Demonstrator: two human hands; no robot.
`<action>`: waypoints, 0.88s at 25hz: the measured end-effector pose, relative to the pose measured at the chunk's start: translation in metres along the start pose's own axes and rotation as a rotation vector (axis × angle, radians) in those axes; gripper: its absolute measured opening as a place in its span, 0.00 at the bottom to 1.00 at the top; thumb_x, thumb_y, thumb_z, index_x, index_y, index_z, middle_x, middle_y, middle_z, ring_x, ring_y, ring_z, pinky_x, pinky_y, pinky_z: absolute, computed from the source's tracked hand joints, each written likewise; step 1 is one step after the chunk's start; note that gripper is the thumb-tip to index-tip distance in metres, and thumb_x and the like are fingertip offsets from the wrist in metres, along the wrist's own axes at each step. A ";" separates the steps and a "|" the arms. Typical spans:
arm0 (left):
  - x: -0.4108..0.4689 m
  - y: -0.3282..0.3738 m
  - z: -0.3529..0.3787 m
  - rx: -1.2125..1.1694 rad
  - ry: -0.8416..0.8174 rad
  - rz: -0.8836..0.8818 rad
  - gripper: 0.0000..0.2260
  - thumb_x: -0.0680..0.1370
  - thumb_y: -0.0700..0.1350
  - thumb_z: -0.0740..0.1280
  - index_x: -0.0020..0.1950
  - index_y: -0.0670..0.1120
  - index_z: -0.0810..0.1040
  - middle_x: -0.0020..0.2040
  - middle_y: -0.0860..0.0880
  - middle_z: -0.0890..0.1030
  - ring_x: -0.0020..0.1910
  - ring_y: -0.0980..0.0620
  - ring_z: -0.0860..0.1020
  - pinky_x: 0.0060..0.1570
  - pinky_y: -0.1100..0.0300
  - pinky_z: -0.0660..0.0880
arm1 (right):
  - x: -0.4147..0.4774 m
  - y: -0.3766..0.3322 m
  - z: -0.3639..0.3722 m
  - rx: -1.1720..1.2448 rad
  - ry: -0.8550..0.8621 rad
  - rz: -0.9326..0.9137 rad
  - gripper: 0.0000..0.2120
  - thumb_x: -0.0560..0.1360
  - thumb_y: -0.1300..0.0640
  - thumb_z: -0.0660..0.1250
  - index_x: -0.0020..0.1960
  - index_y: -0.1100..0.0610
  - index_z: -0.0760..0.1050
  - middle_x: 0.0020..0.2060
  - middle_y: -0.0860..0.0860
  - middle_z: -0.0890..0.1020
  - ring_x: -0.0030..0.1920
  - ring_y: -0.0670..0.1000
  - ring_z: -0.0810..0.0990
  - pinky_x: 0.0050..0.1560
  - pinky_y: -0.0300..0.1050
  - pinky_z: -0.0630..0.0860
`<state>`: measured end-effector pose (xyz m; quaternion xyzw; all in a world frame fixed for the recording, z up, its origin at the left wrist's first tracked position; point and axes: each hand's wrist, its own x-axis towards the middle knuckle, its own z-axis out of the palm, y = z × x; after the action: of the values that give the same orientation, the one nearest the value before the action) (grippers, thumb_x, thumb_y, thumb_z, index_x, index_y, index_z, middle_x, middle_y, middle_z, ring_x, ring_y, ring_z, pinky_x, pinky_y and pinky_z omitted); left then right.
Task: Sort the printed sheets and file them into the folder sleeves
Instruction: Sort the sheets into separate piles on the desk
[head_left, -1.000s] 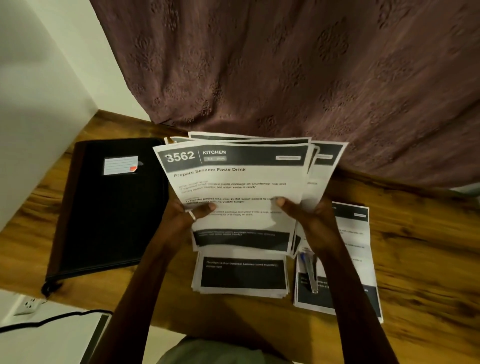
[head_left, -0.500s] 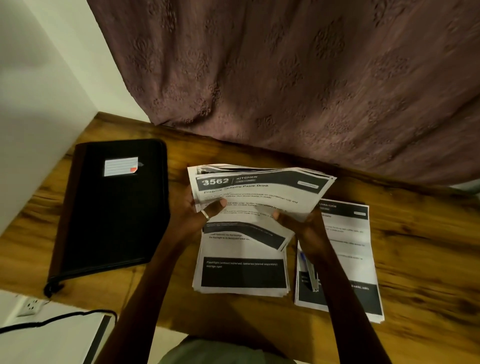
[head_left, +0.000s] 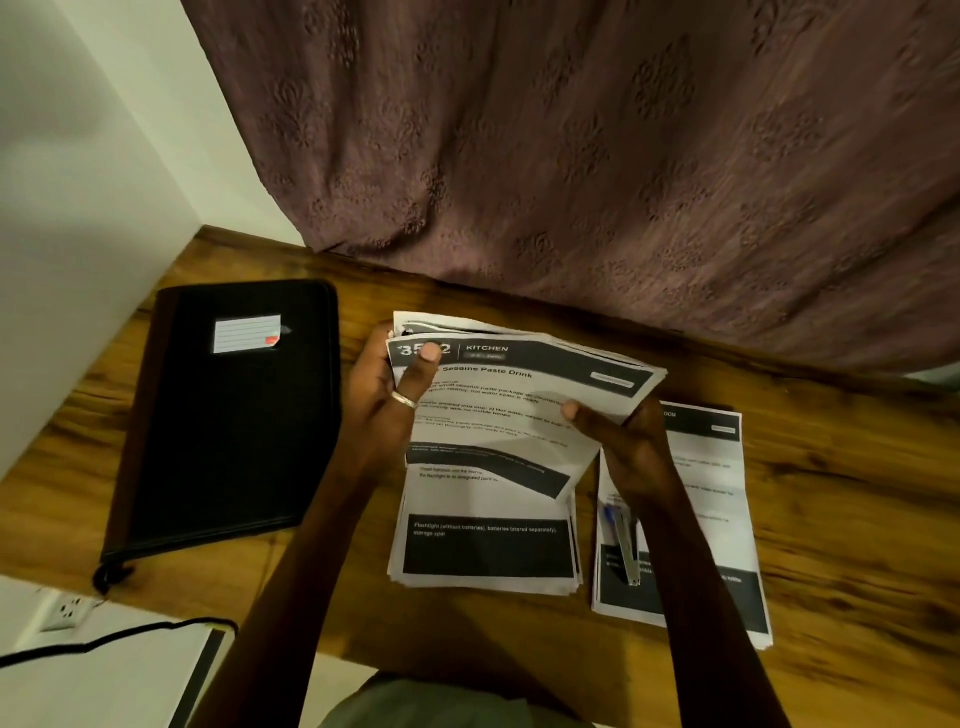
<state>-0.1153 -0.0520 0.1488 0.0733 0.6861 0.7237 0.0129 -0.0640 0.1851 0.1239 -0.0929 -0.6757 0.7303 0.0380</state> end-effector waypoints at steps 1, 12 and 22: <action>0.000 -0.001 -0.001 0.003 0.005 -0.006 0.15 0.82 0.49 0.64 0.65 0.44 0.72 0.57 0.48 0.83 0.56 0.49 0.83 0.50 0.56 0.81 | 0.000 0.002 -0.001 0.010 0.003 0.006 0.25 0.66 0.53 0.77 0.61 0.50 0.75 0.58 0.50 0.83 0.60 0.53 0.81 0.58 0.55 0.80; -0.004 -0.019 0.002 -0.044 0.012 -0.177 0.11 0.81 0.56 0.59 0.63 0.62 0.71 0.56 0.53 0.83 0.55 0.50 0.83 0.47 0.55 0.82 | -0.002 0.017 0.011 -0.023 0.005 0.086 0.19 0.68 0.55 0.73 0.58 0.46 0.75 0.53 0.44 0.85 0.55 0.47 0.83 0.50 0.44 0.82; 0.010 -0.015 -0.003 0.116 0.038 -0.171 0.11 0.82 0.49 0.64 0.63 0.47 0.76 0.55 0.50 0.84 0.52 0.52 0.84 0.50 0.52 0.83 | 0.011 -0.010 0.010 -0.182 0.084 0.110 0.12 0.74 0.51 0.71 0.57 0.49 0.78 0.51 0.47 0.85 0.48 0.46 0.85 0.45 0.40 0.80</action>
<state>-0.1268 -0.0533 0.1346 0.0014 0.7305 0.6804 0.0577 -0.0772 0.1784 0.1333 -0.1635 -0.7310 0.6623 0.0175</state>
